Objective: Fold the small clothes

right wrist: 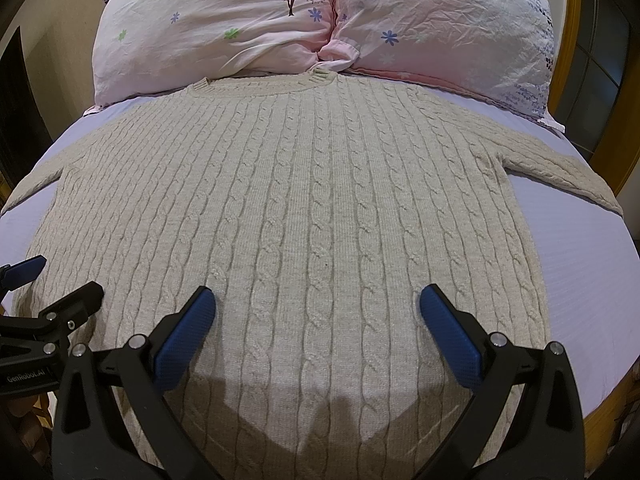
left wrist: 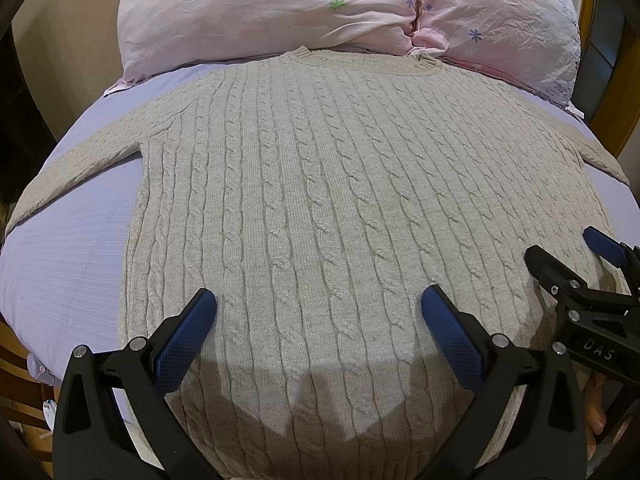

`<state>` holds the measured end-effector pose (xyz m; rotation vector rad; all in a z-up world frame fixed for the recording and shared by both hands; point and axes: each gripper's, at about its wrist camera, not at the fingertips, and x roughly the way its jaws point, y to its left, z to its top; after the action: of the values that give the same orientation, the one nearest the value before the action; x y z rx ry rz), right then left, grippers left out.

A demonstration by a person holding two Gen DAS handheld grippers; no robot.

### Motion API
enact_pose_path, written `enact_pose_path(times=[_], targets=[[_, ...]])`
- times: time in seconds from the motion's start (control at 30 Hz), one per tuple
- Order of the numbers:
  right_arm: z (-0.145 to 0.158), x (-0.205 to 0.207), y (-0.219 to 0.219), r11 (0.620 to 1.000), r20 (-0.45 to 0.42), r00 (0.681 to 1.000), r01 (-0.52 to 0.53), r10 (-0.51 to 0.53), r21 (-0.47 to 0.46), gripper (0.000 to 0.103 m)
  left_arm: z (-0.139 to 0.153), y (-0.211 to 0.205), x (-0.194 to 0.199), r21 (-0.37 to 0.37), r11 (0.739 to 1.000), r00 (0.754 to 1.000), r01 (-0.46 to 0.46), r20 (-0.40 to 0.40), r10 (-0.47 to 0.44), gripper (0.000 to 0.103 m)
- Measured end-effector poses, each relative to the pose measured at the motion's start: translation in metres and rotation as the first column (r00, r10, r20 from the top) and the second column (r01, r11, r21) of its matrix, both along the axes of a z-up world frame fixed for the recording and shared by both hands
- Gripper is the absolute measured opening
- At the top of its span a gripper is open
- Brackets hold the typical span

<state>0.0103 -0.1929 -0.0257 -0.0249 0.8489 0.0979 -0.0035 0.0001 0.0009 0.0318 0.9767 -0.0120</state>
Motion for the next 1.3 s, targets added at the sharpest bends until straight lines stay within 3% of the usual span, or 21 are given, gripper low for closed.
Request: enact_pose_path(times=[0.93, 1.13, 1.17, 1.23, 1.3], targets=[[-0.004, 0.001, 0.004, 1.000, -0.010, 1.000, -0.003, 0.003, -0.002, 0.101, 0.000, -0.001, 0.001, 0.001, 1.000, 1.000, 0.000, -0.002, 0.000, 0.102], [-0.004, 0.002, 0.005, 0.999, 0.009, 0.999, -0.054, 0.054, -0.002, 0.101, 0.000, -0.002, 0.001, 0.007, 1.000, 1.000, 0.012, 0.010, -0.012, 0.102], [-0.002, 0.004, -0.003, 0.995, 0.013, 0.995, -0.102, 0.102, 0.015, 0.101, 0.000, -0.002, 0.000, 0.009, 1.000, 1.000, 0.020, 0.018, -0.020, 0.102], [0.005, 0.009, -0.027, 0.995, 0.022, 0.996, -0.084, 0.083, 0.050, 0.101, 0.000, -0.001, 0.001, 0.009, 0.999, 0.999, 0.046, 0.023, -0.046, 0.102], [0.023, 0.017, -0.082, 0.992, 0.074, 0.996, 0.049, -0.058, 0.119, 0.101, 0.003, 0.005, 0.005, -0.022, 0.998, 0.998, 0.056, 0.021, -0.056, 0.102]])
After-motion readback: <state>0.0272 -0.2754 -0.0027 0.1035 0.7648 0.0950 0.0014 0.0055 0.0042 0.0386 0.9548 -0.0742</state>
